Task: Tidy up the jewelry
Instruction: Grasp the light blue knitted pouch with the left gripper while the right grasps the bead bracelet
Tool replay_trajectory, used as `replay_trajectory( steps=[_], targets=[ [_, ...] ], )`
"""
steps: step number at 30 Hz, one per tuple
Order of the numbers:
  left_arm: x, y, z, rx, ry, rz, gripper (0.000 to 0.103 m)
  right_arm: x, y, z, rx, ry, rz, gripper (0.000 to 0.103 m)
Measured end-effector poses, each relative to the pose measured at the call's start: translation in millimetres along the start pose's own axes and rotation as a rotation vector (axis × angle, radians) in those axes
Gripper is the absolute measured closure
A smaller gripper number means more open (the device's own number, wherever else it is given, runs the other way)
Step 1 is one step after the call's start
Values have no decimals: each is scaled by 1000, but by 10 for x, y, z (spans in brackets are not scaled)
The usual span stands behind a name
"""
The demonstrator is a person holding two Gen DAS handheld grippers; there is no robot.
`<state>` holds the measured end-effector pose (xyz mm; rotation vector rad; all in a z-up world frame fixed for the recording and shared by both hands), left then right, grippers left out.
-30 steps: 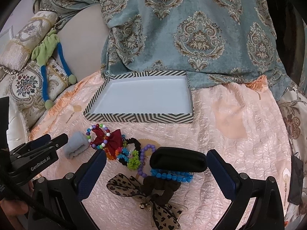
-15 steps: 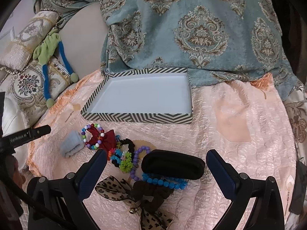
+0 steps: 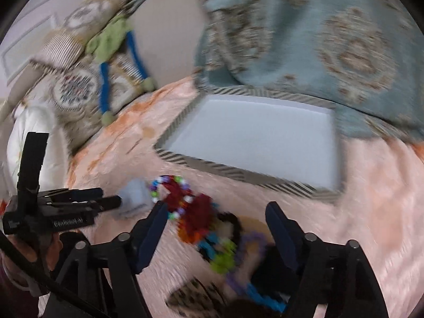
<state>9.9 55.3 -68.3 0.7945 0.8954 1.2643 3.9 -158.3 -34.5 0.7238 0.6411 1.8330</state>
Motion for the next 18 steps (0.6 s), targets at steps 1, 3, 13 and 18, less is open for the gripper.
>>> replay_trajectory(
  steps=[1, 3, 13, 18],
  targets=[
    [10, -36, 1, 7, -2, 3, 44, 78, -129, 52, 21, 34, 22, 35],
    [21, -93, 2, 19, -15, 12, 44, 164, -323, 101, 63, 75, 54, 40],
    [-73, -334, 38, 32, -117, 11, 44, 270, -1098, 172, 220, 104, 186, 71],
    [-112, -326, 40, 18, -121, -20, 69, 275, -1014, 124, 187, 75, 225, 94]
  ],
)
Point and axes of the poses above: each gripper's, at about its wrist camera, not at the fingertips, and y roughly against the way its jaws point, x to its left, z to its top, the point moved 4 cm from there along -y, roughly the way its jaws point, and after that the axes turned 1 degree about -y, right-handed, at the moved point
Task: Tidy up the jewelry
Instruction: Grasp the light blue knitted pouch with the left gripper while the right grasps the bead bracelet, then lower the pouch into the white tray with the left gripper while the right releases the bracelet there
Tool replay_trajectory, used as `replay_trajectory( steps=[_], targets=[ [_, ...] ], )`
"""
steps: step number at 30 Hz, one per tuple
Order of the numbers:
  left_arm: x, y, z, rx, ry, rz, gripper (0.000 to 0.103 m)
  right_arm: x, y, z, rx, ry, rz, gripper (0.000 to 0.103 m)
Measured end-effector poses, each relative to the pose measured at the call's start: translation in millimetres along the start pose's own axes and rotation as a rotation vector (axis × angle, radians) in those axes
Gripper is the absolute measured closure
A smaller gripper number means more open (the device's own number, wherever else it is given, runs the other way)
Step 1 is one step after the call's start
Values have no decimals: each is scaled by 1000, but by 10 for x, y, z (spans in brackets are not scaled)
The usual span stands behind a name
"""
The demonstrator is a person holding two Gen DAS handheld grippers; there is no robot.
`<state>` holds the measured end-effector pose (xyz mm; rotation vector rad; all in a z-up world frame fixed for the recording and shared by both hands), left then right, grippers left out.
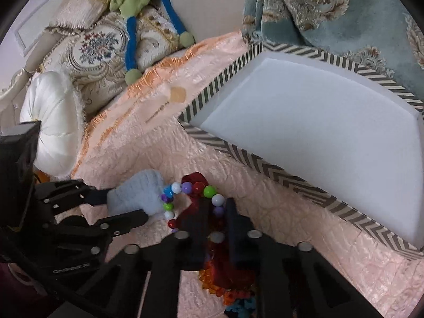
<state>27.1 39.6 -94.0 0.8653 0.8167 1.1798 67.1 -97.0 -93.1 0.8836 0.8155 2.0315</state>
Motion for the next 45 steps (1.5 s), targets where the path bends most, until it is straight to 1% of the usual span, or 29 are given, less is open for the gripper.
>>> replay_trajectory(
  steps=[2, 4, 8, 11, 15, 20, 23, 27, 32, 38, 41, 45],
  targets=[
    [-10, 60, 15, -21, 11, -5, 74, 11, 130, 2, -41, -14, 10, 94],
    [-21, 143, 39, -42, 23, -25, 77, 51, 260, 17, -73, -17, 18, 94],
    [-54, 330, 103, -84, 28, -37, 77, 121, 555, 68, -141, -16, 30, 94],
    [-93, 460, 176, -116, 27, -42, 78, 135, 760, 117, -190, -18, 22, 94],
    [-168, 580, 328, -150, 24, -52, 78, 45, 985, 184, -232, -32, -19, 94],
    [-289, 619, 626, -193, 12, -53, 78, -255, 1196, 256, -269, -91, -91, 94],
    [-355, 540, 811, -195, 18, -48, 78, -459, 1254, 306, -274, -118, -145, 94],
    [-395, 385, 1023, -195, 19, -14, 78, -688, 1221, 346, -265, -142, -189, 94],
    [-399, 159, 1210, -181, 20, 21, 78, -920, 1098, 384, -242, -174, -209, 94],
    [-422, -86, 1390, -171, 16, 51, 78, -1101, 881, 386, -196, -207, -200, 94],
    [-420, -235, 1453, -158, 19, 62, 78, -1238, 773, 346, -167, -227, -220, 94],
    [-418, -479, 1505, -128, 20, 84, 78, -1525, 692, 247, -138, -281, -261, 94]
  ],
)
Point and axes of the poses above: each gripper's, at about its wrist camera, not at the fingertips, and y roughly against the way its jaws point, x to its left, z to its top, the point moved 4 cm from there along -y, roughly the way its jaws point, and after that the axes turned 1 degree about -y, right-handed, at the moved point
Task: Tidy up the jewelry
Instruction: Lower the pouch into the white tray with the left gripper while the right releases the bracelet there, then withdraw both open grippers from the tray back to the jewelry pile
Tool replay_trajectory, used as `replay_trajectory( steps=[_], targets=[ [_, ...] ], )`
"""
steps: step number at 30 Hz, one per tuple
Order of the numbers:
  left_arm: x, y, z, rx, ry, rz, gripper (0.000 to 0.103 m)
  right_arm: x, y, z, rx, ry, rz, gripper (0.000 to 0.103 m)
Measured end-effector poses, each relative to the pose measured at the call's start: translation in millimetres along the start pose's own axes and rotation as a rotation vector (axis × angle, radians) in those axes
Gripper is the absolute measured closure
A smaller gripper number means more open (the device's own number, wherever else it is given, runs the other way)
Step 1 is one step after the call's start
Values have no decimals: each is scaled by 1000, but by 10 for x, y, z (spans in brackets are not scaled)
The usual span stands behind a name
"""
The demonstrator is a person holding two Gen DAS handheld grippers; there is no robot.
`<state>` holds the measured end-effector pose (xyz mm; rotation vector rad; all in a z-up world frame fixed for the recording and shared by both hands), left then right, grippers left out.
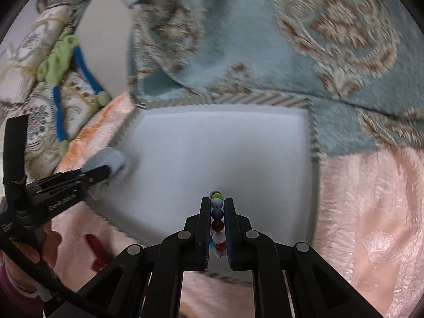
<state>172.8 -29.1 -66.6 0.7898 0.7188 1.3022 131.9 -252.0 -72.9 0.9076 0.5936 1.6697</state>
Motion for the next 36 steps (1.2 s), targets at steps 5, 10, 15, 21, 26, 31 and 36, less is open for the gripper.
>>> replay_trajectory(
  steps=[5, 10, 15, 21, 26, 31, 36],
  targets=[
    [-8, -193, -36, 29, 11, 14, 77, -288, -105, -55, 31, -40, -73, 94],
    [-1, -228, -49, 28, 33, 22, 56, -354, -147, -109, 60, -39, -128, 74],
    [33, -159, -69, 24, 90, -31, 49, -182, 5, -133, 15, 23, -140, 62],
    [97, 82, -89, 12, 149, -112, 44, -40, 193, -162, -9, 22, -119, 60],
    [228, 350, -89, -8, 186, -161, 41, 43, 413, -202, -31, 15, -104, 60],
    [336, 645, -163, -38, 189, -158, 37, 120, 637, -284, -58, 13, -94, 48],
    [333, 892, -315, -65, 142, -123, 37, 234, 921, -426, -100, 25, -93, 41]
  ],
)
Point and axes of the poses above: each gripper's, at about its wrist camera, not at the fingertips, and y roughly against the way its jaws point, x to its left, z to its top, the point moved 4 cm from there along -y, roughly the way its jaws point, and after that the axes turned 1 degree about -y, right-handed, at the moved point
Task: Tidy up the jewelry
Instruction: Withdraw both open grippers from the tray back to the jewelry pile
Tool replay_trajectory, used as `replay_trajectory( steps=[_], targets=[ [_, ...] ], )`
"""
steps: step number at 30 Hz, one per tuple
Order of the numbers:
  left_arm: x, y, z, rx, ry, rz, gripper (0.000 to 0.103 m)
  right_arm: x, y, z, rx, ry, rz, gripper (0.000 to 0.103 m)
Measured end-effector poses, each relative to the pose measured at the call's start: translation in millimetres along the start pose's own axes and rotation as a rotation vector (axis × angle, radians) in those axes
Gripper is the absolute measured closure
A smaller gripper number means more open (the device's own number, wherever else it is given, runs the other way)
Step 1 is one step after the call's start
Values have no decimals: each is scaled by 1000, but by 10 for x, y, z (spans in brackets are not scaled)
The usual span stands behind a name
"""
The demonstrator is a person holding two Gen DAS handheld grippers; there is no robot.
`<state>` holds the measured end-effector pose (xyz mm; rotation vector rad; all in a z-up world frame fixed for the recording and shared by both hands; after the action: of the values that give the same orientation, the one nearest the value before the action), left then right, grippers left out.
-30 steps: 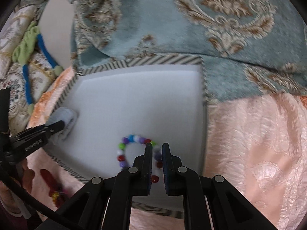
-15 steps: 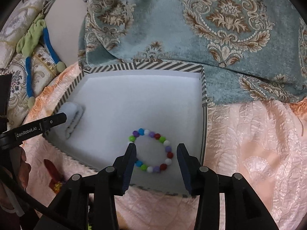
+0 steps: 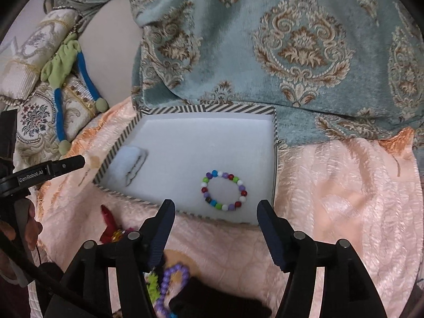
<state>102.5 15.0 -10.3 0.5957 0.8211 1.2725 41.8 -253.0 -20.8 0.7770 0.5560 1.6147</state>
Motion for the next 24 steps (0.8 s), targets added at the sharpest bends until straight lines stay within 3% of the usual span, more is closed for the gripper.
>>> replay_trajectory(
  steps=[9, 21, 24],
  targets=[
    [-131, 454, -383, -97, -139, 116, 37, 130, 431, -316, -33, 0, -17, 39],
    [-287, 827, -683, -134, -184, 94, 37, 109, 834, -639, -43, -9, -48, 37],
    [-264, 883, -714, -138, -171, 76, 37, 59, 919, -703, -42, -16, -55, 32]
  ],
)
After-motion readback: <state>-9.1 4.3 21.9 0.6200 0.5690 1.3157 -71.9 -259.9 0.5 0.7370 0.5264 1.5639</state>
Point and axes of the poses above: each gripper's, at about its wrist camera, not at the fingertips, and y roughly against the way its jaws point, x to its left, z to its top, the point moved 4 cm from there along -y, roughly the way its jaws point, and after that the axes turned 1 degree about -y, right-handed, at the moved point
